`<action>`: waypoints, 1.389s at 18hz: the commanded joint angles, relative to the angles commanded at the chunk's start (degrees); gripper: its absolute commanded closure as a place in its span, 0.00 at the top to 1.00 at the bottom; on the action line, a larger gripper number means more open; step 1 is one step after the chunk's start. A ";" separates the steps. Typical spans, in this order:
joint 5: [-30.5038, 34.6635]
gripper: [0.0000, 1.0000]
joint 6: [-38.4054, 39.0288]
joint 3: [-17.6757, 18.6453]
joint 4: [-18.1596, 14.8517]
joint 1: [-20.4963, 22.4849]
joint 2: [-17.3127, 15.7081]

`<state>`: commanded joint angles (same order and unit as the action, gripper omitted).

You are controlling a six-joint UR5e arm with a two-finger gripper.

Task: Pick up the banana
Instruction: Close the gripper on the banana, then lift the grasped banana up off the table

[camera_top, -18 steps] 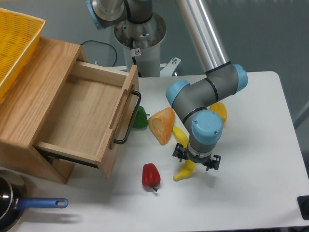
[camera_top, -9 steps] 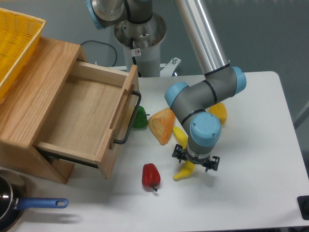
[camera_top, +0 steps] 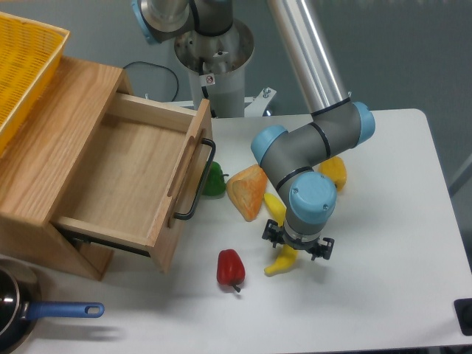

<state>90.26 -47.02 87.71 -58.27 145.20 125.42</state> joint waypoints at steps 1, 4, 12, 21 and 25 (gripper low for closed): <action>0.00 0.79 0.00 0.00 0.00 0.09 0.00; -0.09 0.72 0.00 -0.17 0.00 0.00 0.00; -0.09 0.51 -1.49 -0.44 -0.09 0.00 -0.09; -0.09 0.33 -1.58 -0.17 -0.09 0.00 -0.09; 0.00 0.33 -1.58 -2.28 -0.44 0.09 -0.44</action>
<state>90.26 -48.60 85.44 -58.71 145.28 124.98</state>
